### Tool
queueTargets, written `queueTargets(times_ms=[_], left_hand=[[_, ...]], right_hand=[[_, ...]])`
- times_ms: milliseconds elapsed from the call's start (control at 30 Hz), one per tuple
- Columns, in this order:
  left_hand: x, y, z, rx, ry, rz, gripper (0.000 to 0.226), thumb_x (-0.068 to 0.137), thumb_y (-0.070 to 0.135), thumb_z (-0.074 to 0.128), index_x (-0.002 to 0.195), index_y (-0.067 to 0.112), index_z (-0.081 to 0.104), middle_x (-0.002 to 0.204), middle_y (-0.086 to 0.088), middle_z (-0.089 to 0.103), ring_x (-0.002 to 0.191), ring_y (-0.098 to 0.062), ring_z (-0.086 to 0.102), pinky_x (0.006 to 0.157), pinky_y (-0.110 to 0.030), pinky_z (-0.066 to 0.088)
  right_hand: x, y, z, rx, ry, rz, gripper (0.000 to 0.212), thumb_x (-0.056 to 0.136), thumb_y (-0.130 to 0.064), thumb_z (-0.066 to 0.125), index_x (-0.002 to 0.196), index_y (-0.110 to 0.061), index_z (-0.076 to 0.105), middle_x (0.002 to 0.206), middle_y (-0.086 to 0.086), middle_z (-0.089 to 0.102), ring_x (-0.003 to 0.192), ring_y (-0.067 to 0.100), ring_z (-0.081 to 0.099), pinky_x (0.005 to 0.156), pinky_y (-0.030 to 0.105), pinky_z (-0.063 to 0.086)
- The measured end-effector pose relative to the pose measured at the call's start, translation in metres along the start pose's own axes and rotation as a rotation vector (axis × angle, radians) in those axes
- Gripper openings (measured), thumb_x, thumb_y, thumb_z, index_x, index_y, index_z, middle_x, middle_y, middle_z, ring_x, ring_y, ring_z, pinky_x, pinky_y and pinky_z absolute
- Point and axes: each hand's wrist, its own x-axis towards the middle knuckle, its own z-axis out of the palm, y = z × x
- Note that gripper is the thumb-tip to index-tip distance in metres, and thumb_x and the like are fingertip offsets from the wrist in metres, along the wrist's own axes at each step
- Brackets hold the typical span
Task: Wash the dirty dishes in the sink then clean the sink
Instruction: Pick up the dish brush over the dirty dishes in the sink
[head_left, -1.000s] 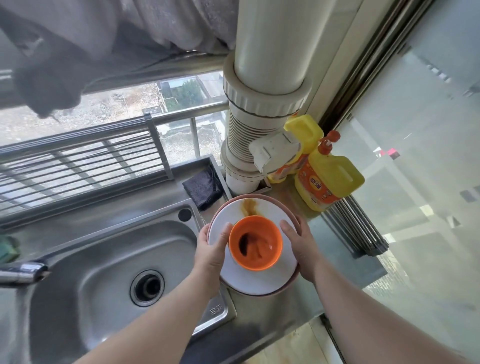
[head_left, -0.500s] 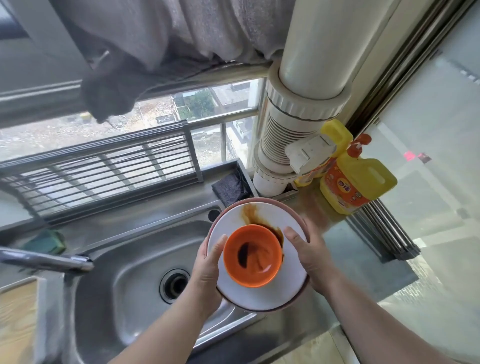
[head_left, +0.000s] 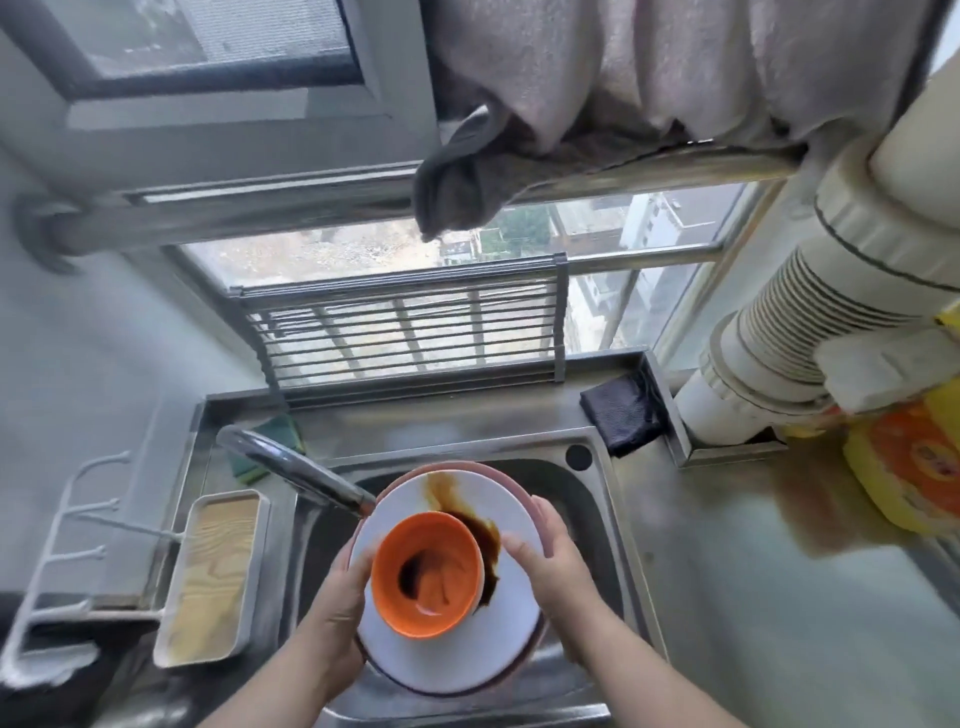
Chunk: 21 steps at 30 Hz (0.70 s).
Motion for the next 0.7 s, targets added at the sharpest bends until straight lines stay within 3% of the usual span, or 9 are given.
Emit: queueTargets(times_ms=[133, 267, 367, 500, 567, 633, 700], left_hand=[[0.028, -0.022, -0.017, -0.029, 0.065, -0.063, 0.044, 0.092, 0.040, 0.076, 0.134, 0.026, 0.069, 0.128, -0.024, 0.071, 0.116, -0.048, 0.069, 0.097, -0.067, 0.055], [0.056, -0.044, -0.022, -0.052, 0.144, -0.091, 0.040, 0.093, 0.041, 0.076, 0.130, 0.029, 0.072, 0.121, -0.018, 0.076, 0.109, -0.041, 0.074, 0.088, -0.057, 0.062], [0.074, -0.065, -0.027, -0.052, 0.226, -0.114, 0.040, 0.091, 0.040, 0.078, 0.128, 0.028, 0.072, 0.117, -0.015, 0.078, 0.107, -0.040, 0.075, 0.090, -0.059, 0.062], [0.086, -0.087, -0.034, -0.047, 0.287, -0.116, 0.044, 0.087, 0.041, 0.081, 0.127, 0.024, 0.073, 0.112, -0.013, 0.079, 0.104, -0.037, 0.076, 0.088, -0.056, 0.062], [0.084, -0.091, -0.033, -0.052, 0.297, -0.120, 0.052, 0.081, 0.044, 0.084, 0.127, 0.023, 0.073, 0.111, -0.013, 0.079, 0.102, -0.037, 0.076, 0.085, -0.054, 0.063], [0.081, -0.090, -0.033, -0.061, 0.295, -0.135, 0.062, 0.071, 0.050, 0.091, 0.125, 0.027, 0.073, 0.111, -0.013, 0.079, 0.099, -0.037, 0.077, 0.080, -0.054, 0.064], [0.076, -0.089, -0.034, -0.054, 0.288, -0.186, 0.064, 0.060, 0.057, 0.094, 0.117, 0.036, 0.074, 0.107, -0.013, 0.080, 0.094, -0.038, 0.078, 0.073, -0.054, 0.064]], right_hand=[[0.034, 0.023, 0.015, -0.069, -0.040, 0.043, 0.060, 0.075, -0.055, 0.077, 0.130, -0.055, 0.055, 0.117, -0.011, 0.075, 0.106, 0.016, 0.074, 0.088, 0.045, 0.063], [0.068, 0.052, 0.020, -0.113, -0.004, 0.098, 0.083, 0.072, -0.061, 0.076, 0.147, -0.046, 0.044, 0.136, -0.008, 0.065, 0.123, 0.024, 0.064, 0.101, 0.055, 0.057], [0.086, 0.066, 0.024, -0.126, 0.030, 0.164, 0.099, 0.068, -0.062, 0.076, 0.156, -0.043, 0.033, 0.135, -0.012, 0.058, 0.125, 0.020, 0.059, 0.102, 0.047, 0.055], [0.098, 0.080, 0.028, -0.096, 0.032, 0.214, 0.088, 0.069, -0.052, 0.076, 0.149, -0.041, 0.040, 0.133, -0.006, 0.063, 0.117, 0.021, 0.065, 0.093, 0.043, 0.060], [0.098, 0.080, 0.030, -0.062, 0.047, 0.240, 0.083, 0.065, -0.051, 0.077, 0.142, -0.040, 0.046, 0.129, -0.002, 0.067, 0.110, 0.021, 0.069, 0.081, 0.039, 0.062], [0.098, 0.079, 0.030, -0.057, 0.062, 0.260, 0.088, 0.057, -0.058, 0.079, 0.138, -0.041, 0.048, 0.122, -0.004, 0.068, 0.103, 0.021, 0.071, 0.068, 0.032, 0.060], [0.098, 0.078, 0.030, -0.109, 0.046, 0.266, 0.084, 0.063, -0.058, 0.079, 0.139, -0.041, 0.048, 0.118, -0.006, 0.069, 0.099, 0.020, 0.072, 0.061, 0.027, 0.059]])
